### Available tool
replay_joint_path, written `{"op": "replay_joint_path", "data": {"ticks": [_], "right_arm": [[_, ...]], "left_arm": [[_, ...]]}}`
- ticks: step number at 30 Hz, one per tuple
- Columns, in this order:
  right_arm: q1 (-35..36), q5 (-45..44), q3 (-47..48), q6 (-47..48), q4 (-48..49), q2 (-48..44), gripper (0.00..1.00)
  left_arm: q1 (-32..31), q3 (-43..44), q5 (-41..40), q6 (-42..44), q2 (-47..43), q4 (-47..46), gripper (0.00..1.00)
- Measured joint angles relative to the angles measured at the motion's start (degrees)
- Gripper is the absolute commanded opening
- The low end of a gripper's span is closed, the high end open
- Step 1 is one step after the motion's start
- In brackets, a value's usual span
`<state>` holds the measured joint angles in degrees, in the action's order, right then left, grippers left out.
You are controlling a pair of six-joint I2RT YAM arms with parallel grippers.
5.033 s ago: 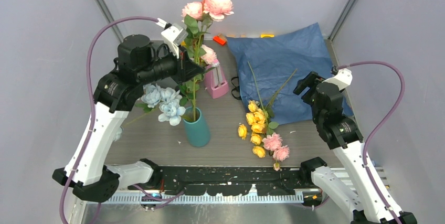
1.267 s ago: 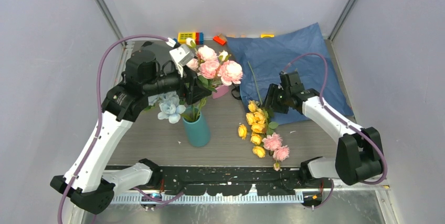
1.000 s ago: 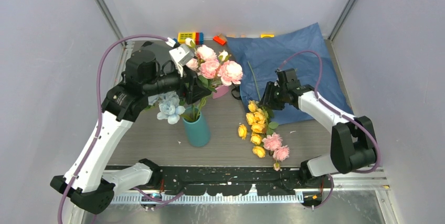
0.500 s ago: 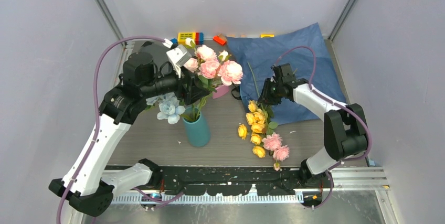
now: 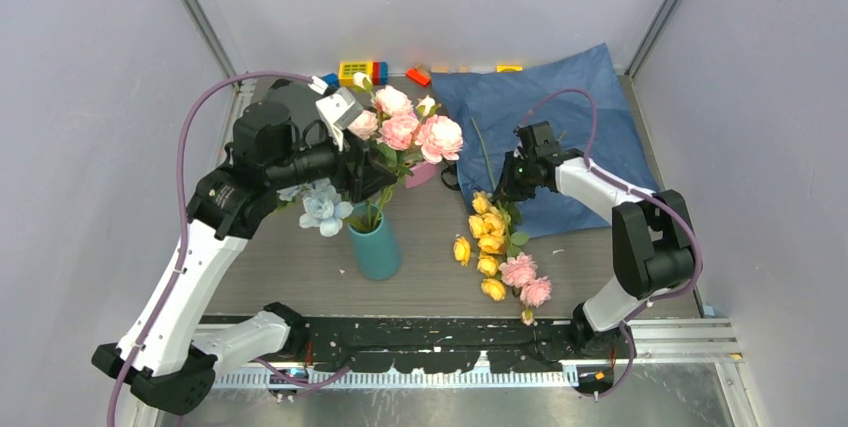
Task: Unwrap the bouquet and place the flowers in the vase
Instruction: Pick up the fake flower from the wrapping paper.
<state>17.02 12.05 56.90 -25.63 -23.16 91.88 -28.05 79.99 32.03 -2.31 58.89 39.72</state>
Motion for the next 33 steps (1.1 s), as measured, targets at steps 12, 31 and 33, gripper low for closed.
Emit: {"op": "replay_joint_path", "data": {"ticks": [12, 31, 33], "right_arm": [[0.0, -0.28, 0.92, 0.98, -1.03, -1.46, 0.0], [0.0, -4.02, 6.64, 5.27, -14.53, -16.9, 0.0], [0.0, -3.41, 8.07, 5.46, -16.39, -17.84, 0.0]], "left_arm": [[0.02, 1.53, -1.01, 3.06, -0.28, 1.64, 0.75], [0.0, 12.83, -1.2, 8.87, 2.51, 2.91, 0.73], [-0.02, 15.45, -1.62, 9.18, 4.04, 3.65, 0.73]]}}
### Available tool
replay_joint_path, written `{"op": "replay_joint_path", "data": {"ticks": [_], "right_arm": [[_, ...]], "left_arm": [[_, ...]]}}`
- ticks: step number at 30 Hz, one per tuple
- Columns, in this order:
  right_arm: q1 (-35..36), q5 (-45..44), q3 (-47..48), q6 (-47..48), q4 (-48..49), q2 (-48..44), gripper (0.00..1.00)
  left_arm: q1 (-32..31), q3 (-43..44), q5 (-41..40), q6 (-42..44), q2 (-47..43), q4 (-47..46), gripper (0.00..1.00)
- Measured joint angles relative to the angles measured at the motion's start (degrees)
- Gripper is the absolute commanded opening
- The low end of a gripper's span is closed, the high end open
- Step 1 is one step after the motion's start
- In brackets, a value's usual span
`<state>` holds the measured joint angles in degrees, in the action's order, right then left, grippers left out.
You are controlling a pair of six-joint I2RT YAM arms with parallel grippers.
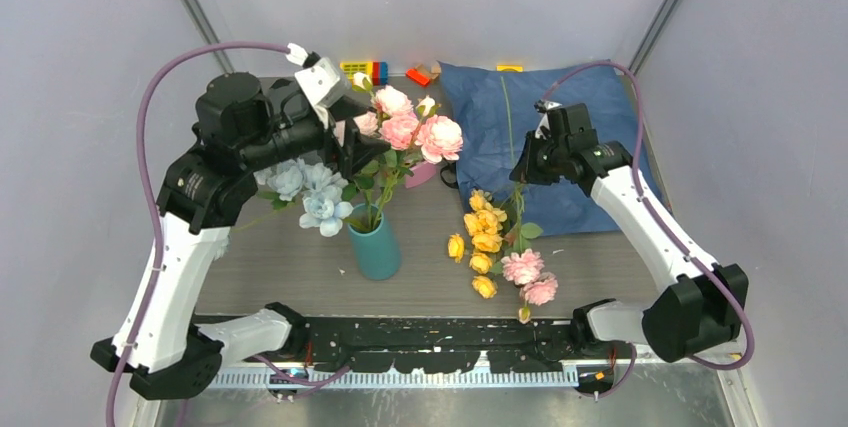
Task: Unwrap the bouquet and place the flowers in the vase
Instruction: Pick up the fake flower from the wrapping paper.
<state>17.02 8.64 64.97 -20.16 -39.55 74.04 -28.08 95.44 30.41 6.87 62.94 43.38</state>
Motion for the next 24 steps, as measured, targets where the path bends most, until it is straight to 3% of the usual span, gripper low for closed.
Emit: {"op": "replay_joint_path", "data": {"ticks": [10, 18, 24], "right_arm": [[0.0, 7.74, 4.61, 0.33, -7.32, -3.98, 0.0], [0.0, 14.43, 6.58, -1.18, -12.68, -5.31, 0.0], [0.0, 16.48, 9.57, -3.69, -15.5, -5.27, 0.0]], "left_arm": [[-4.02, 17.68, -2.21, 1.33, 11.61, 0.11, 0.7], [-19.04, 29.59, -10.49, 9.31, 23.87, 2.58, 0.72], [-27.61, 27.23, -14.88, 16.76, 26.38, 2.97, 0.74]]}}
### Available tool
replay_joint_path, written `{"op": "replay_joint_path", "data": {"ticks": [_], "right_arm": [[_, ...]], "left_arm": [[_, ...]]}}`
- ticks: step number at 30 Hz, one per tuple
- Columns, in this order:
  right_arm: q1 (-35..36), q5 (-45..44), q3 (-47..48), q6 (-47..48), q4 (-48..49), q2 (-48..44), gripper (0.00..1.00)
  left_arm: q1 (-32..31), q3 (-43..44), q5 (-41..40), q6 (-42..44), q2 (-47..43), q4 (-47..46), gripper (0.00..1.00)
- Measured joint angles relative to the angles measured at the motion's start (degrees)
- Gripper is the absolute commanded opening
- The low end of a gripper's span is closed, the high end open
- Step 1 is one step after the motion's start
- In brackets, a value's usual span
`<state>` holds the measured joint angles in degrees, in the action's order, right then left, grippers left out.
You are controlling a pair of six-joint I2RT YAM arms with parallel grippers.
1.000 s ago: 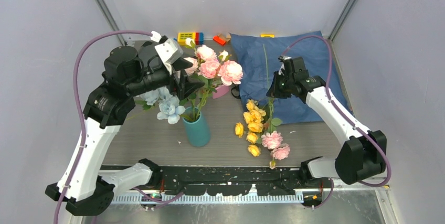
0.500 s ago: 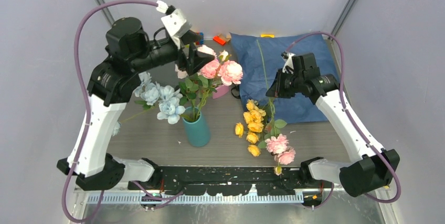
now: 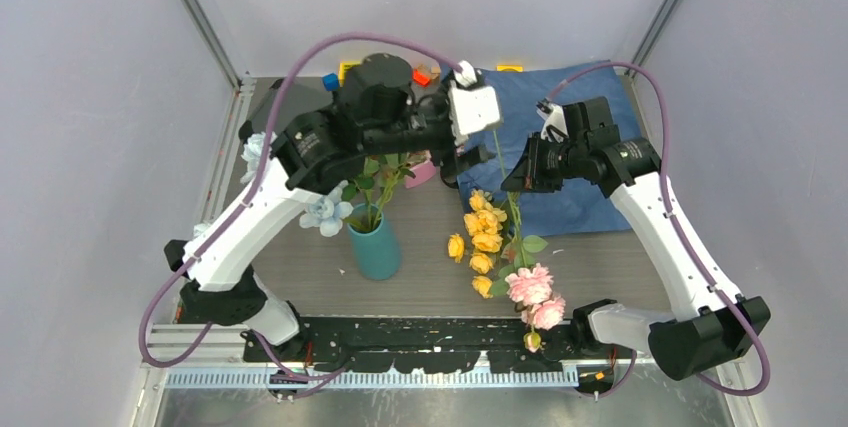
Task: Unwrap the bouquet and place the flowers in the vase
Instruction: Pick up the fake flower from the wrapping paper.
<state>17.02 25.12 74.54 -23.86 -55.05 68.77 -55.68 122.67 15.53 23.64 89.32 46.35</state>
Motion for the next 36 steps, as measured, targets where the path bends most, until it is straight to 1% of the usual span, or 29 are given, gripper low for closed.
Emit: {"op": "replay_joint_path", "data": {"ticks": [2, 4, 5, 10, 13, 18, 21, 28, 36], "right_arm": [[-0.24, 0.7, 0.26, -0.72, -0.42, 0.13, 0.0], [-0.59, 1.66, 0.28, -1.53, -0.7, 0.48, 0.0], [-0.83, 2.23, 0.31, -1.88, -0.81, 0.76, 0.0], [-1.92, 5.68, 0.42, -3.39, -0.92, 2.49, 0.0], [-2.25, 8.61, 0.68, -4.09, -1.07, 3.17, 0.0], [-2.25, 12.46, 0.98, -5.01, -1.36, 3.28, 0.0], [-2.25, 13.99, 1.01, -5.27, -1.64, 3.28, 0.0], [-2.25, 16.68, 1.44, -5.88, -2.08, 3.28, 0.0], [-2.25, 18.99, 2.29, -6.54, -2.05, 3.28, 0.0]], "left_arm": [[-1.97, -3.43, -0.5, 1.97, -0.76, -1.16, 0.74], [-3.85, -9.53, -0.57, 3.78, -2.58, -3.58, 0.75], [-4.9, -14.08, -0.55, 4.72, -4.17, -5.53, 0.75], [-8.2, -31.23, -0.57, 8.63, -10.95, -13.6, 0.74], [-9.55, -36.79, -0.57, 10.38, -13.03, -17.03, 0.73], [-11.1, -40.76, -0.57, 13.0, -13.6, -21.4, 0.73], [-11.74, -42.16, -0.61, 14.27, -13.6, -22.47, 0.72], [-13.6, -42.36, -1.22, 17.03, -13.46, -23.67, 0.71], [-15.96, -42.93, -4.07, 19.8, -12.02, -23.71, 0.67]]}}
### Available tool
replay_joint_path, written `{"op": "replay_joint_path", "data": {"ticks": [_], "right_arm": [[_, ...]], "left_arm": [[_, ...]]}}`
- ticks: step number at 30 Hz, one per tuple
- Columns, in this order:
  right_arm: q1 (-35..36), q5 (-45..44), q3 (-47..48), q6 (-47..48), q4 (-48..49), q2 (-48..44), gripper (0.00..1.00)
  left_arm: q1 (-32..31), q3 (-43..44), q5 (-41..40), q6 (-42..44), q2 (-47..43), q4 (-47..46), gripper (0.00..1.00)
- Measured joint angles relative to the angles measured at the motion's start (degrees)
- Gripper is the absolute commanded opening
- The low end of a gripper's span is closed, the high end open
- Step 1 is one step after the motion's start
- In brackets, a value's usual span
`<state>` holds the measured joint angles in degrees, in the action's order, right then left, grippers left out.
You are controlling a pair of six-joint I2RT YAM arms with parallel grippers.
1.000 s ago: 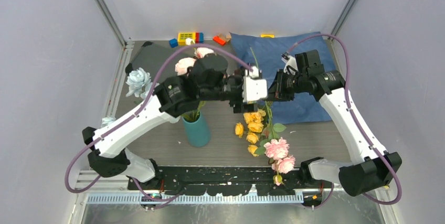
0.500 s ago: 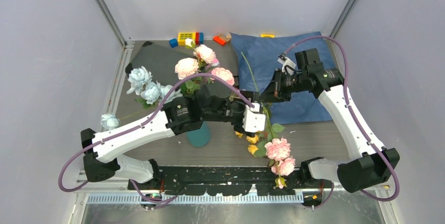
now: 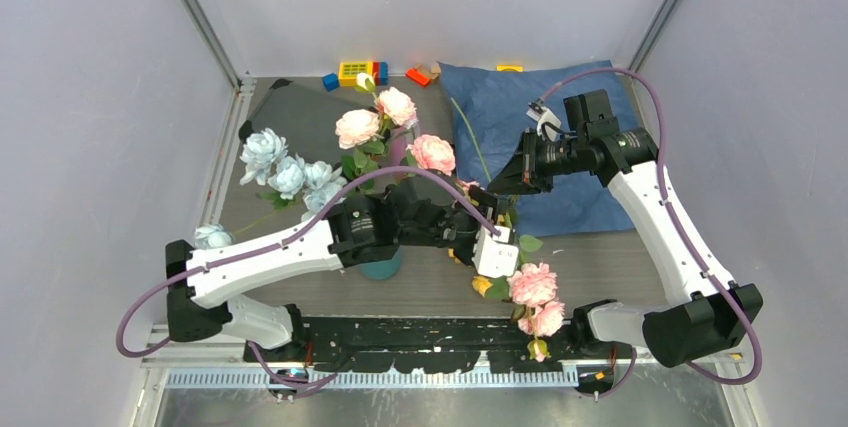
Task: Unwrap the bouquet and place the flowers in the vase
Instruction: Pick up the fake flower from the wrapping paper.
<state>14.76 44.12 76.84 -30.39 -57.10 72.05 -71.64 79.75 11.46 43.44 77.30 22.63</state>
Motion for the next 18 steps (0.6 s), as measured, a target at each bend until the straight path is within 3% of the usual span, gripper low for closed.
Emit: {"op": "replay_joint_path", "data": {"ticks": [11, 18], "right_arm": [[0.0, 1.07, 0.0, -0.22, 0.0, 0.0, 0.0], [0.0, 1.86, 0.0, -1.14, 0.39, 0.0, 0.0]], "left_arm": [[-3.67, -1.57, -6.6, 5.14, 2.97, 0.04, 0.58], [-5.16, -1.84, -10.08, 7.5, 4.04, -0.61, 0.43]]}}
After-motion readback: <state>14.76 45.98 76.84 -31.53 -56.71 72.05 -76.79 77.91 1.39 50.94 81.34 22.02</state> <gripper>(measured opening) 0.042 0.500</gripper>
